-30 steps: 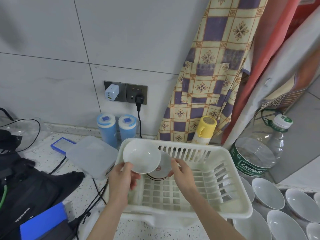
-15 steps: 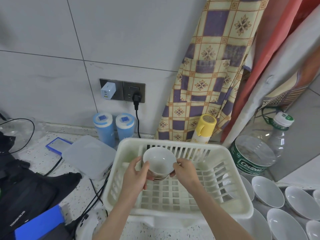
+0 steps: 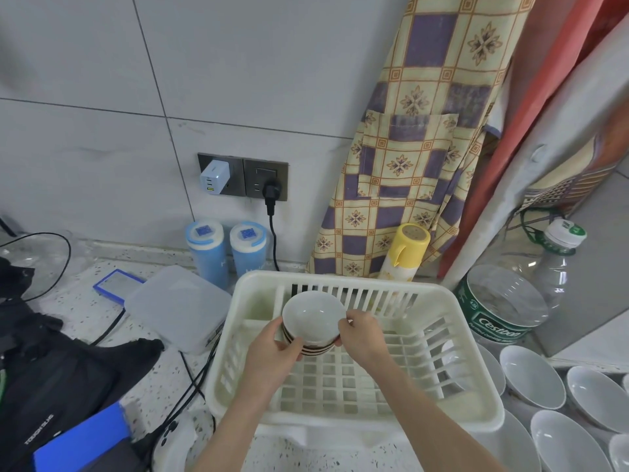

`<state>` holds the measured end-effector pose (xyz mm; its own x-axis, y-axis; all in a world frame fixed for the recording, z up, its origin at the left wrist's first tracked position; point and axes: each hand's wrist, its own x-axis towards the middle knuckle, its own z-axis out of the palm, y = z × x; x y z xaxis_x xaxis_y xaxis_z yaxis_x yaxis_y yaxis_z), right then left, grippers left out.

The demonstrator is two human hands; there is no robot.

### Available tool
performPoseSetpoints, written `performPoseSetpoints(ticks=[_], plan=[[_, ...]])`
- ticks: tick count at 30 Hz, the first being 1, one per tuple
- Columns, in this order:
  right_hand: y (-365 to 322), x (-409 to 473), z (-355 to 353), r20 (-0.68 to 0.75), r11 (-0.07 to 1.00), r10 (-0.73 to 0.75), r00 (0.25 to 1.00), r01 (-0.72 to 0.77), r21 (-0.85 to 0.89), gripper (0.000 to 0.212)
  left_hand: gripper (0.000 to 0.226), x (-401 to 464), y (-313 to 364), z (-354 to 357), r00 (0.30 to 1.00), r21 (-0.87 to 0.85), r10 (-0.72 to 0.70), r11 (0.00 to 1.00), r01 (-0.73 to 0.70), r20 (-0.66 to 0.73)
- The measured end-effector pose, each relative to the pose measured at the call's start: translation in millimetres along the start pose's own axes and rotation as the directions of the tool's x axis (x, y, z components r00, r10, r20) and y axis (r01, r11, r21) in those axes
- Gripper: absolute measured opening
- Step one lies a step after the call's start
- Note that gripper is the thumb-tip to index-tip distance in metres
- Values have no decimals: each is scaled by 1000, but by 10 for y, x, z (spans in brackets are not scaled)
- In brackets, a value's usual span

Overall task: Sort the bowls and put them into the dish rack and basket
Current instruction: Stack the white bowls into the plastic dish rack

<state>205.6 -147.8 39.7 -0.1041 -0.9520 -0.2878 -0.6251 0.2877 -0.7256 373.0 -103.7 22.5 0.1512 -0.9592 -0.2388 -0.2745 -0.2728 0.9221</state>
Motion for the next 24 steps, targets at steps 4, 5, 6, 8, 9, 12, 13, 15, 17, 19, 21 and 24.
performPoseSetpoints(ticks=[4, 5, 6, 8, 9, 12, 13, 15, 17, 19, 21, 24], plan=[[58, -14, 29, 6, 1000, -13, 1000, 13, -18, 29, 46, 22, -47, 1, 1000, 36, 18, 999, -17, -16], [66, -15, 31, 8, 1000, -16, 1000, 16, -17, 29, 46, 31, -57, 1, 999, 38, 19, 999, -18, -28], [73, -14, 32, 12, 1000, -16, 1000, 16, -14, 30, 45, 40, -67, 3, 999, 42, 18, 999, -17, -38], [86, -6, 32, 18, 1000, -10, 1000, 10, 3, 31, 46, 53, -84, 4, 999, 56, 14, 998, -11, -52], [92, 0, 34, 20, 1000, -6, 1000, 6, 17, 32, 46, 57, -88, 4, 998, 64, 15, 998, -11, -57], [100, -5, 31, 25, 998, 17, 1000, -18, 67, 33, 50, 63, -96, 6, 997, 80, 28, 997, -22, -74], [99, -4, 32, 28, 996, 26, 999, -29, 80, 33, 51, 62, -95, 6, 997, 84, 34, 996, -28, -74], [97, -3, 36, 38, 994, 43, 998, -46, 100, 34, 53, 61, -91, 7, 997, 93, 42, 995, -35, -68], [93, -3, 39, 42, 992, 58, 997, -63, 114, 34, 55, 54, -79, 8, 997, 96, 36, 995, -30, -65], [94, -6, 42, 44, 988, 71, 997, -76, 134, 35, 57, 47, -74, 10, 997, 94, 34, 995, -28, -70], [98, -17, 44, 47, 985, 71, 996, -78, 156, 35, 58, 40, -71, 11, 996, 108, 39, 994, -31, -75], [96, -67, 30, 49, 982, 66, 997, -74, 175, 39, 54, 25, -45, 20, 995, 125, 48, 991, -37, -91]])
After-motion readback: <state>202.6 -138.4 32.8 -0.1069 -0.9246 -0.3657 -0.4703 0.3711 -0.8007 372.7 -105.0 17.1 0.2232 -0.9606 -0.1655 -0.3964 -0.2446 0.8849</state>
